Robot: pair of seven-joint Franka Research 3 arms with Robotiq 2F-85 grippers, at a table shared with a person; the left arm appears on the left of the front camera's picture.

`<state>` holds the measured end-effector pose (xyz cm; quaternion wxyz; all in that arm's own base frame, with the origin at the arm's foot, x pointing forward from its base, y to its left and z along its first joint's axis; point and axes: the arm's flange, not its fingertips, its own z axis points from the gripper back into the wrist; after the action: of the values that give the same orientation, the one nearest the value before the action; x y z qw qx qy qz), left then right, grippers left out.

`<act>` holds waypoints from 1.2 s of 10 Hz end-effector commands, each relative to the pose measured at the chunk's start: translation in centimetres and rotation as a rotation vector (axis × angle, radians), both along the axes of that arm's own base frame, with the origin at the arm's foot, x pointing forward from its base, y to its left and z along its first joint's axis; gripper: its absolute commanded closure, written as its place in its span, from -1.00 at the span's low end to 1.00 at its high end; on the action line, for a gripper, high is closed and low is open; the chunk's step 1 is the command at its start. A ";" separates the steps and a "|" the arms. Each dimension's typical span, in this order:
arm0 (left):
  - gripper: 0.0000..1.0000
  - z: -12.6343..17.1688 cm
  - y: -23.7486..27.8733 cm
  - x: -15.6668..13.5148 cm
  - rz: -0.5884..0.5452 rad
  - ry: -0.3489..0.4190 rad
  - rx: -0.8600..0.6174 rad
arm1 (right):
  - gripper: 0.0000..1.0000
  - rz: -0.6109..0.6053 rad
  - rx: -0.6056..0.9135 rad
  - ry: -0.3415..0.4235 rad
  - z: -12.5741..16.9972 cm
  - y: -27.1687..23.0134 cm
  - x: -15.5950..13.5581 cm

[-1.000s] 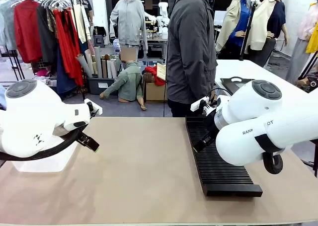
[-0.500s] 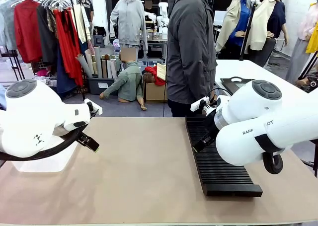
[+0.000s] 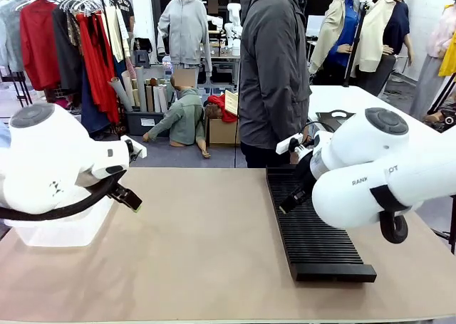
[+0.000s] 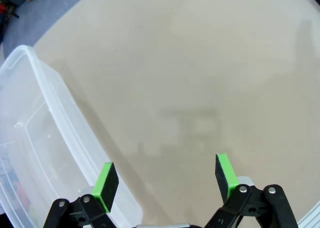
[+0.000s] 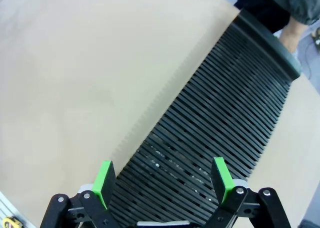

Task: Sort PCBs into racks and boxes based on the side picked up.
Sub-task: Pick up the Blank PCB handed by the Human.

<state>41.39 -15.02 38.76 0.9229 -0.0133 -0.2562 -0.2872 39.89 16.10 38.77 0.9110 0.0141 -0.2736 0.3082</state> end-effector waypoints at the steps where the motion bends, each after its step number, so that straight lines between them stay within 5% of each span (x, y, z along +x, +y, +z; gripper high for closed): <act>1: -1.00 2.4 0.8 1.1 0.004 0.057 -0.008 | -1.00 0.008 0.035 0.046 2.8 -0.9 0.5; 6: -1.00 8.7 3.9 4.7 -0.014 0.271 -0.258 | -1.00 -0.024 0.262 0.285 9.8 -4.8 3.1; 9: -1.00 11.4 8.4 5.3 0.018 0.403 -0.531 | -1.00 0.039 0.475 0.355 11.7 -8.8 3.2; 12: -1.00 13.7 11.7 4.2 0.026 0.437 -0.775 | -1.00 0.108 0.786 0.362 12.6 -13.4 2.2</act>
<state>45.78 -3.66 52.30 0.8991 -0.3850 -0.1375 -0.1562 42.14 3.99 51.54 0.8773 0.3768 -0.2023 0.2178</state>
